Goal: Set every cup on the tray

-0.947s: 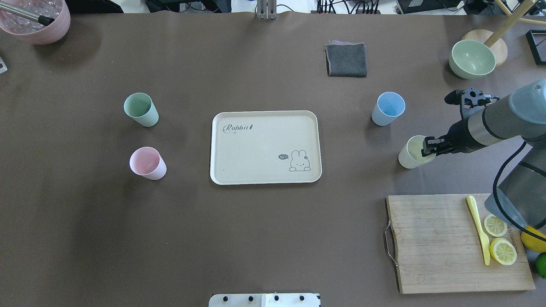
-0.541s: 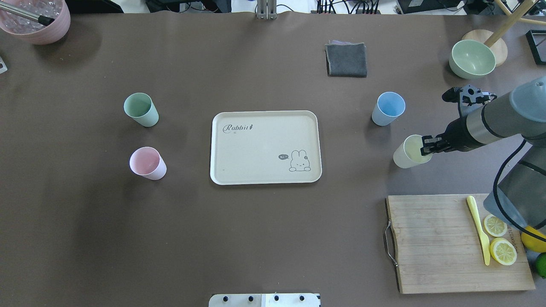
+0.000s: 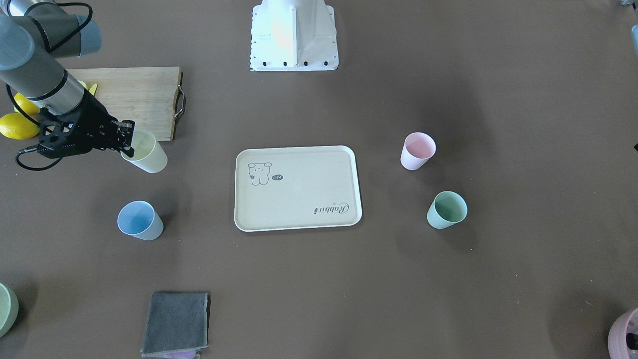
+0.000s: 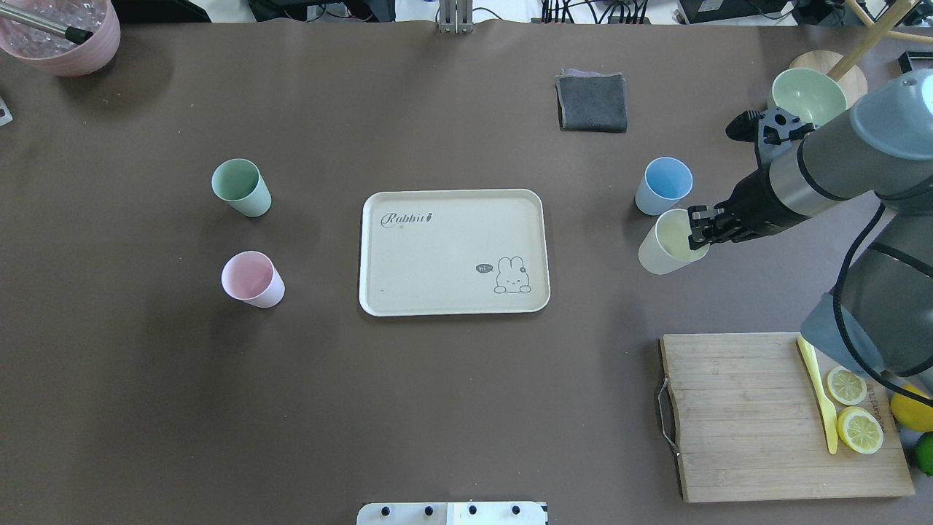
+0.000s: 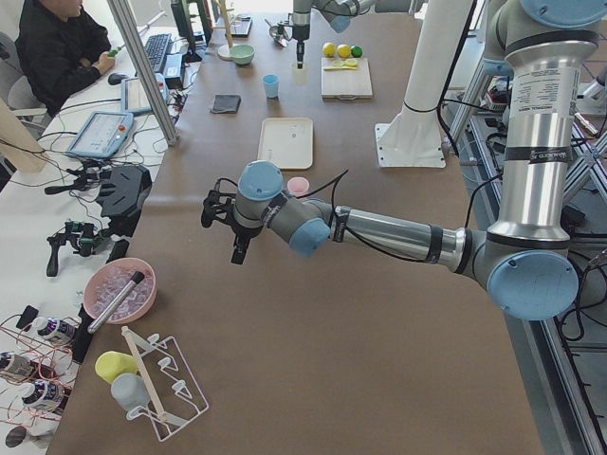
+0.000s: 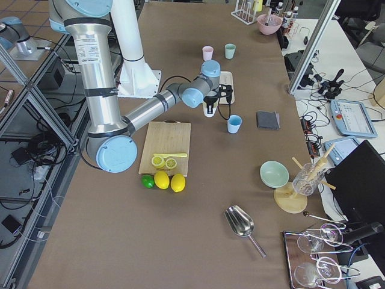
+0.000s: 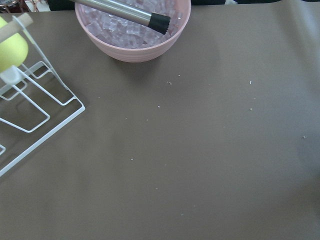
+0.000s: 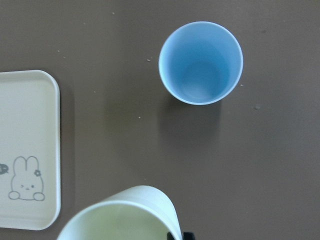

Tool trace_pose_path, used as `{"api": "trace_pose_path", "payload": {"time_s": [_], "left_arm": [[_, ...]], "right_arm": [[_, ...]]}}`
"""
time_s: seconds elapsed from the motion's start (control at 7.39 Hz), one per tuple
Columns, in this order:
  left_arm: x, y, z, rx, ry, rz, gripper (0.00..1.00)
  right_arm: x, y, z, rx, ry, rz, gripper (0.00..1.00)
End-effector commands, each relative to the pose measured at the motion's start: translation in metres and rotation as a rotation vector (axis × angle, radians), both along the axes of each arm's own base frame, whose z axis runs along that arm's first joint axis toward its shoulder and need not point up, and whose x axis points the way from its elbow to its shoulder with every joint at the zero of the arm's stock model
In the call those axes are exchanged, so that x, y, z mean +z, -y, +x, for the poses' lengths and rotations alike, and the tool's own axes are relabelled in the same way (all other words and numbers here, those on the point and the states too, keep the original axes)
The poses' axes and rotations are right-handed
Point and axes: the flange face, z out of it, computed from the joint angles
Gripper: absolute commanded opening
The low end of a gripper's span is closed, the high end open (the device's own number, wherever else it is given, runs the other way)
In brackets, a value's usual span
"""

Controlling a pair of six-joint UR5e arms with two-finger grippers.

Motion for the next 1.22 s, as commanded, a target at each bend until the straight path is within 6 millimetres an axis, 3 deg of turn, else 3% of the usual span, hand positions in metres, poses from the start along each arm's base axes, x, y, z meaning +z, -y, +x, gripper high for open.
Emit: {"api": "trace_pose_path", "payload": {"time_s": [0.0, 0.27, 0.41, 0.54, 0.81, 1.08], "left_arm": [[-0.065, -0.024, 0.082, 0.007, -0.061, -0.046, 0.97], [-0.097, -0.04, 0.158, 0.008, -0.068, -0.069, 0.97], [-0.11, -0.044, 0.18, 0.02, -0.068, -0.053, 0.97], [-0.108, -0.049, 0.197, 0.032, -0.048, -0.048, 0.97], [-0.107, -0.05, 0.207, 0.042, -0.038, -0.05, 0.97], [-0.108, -0.056, 0.221, 0.043, -0.021, -0.032, 0.97]], "right_arm": [[-0.039, 0.005, -0.019, 0.008, 0.003, -0.021, 0.0], [-0.059, 0.012, -0.047, 0.005, -0.012, -0.013, 0.0], [-0.074, 0.016, -0.072, 0.017, -0.012, -0.02, 0.0], [-0.089, 0.012, -0.096, 0.018, -0.003, -0.028, 0.0], [-0.107, -0.001, -0.13, 0.018, -0.009, -0.006, 0.0], [-0.106, 0.007, -0.158, 0.007, -0.028, -0.013, 0.0]]}}
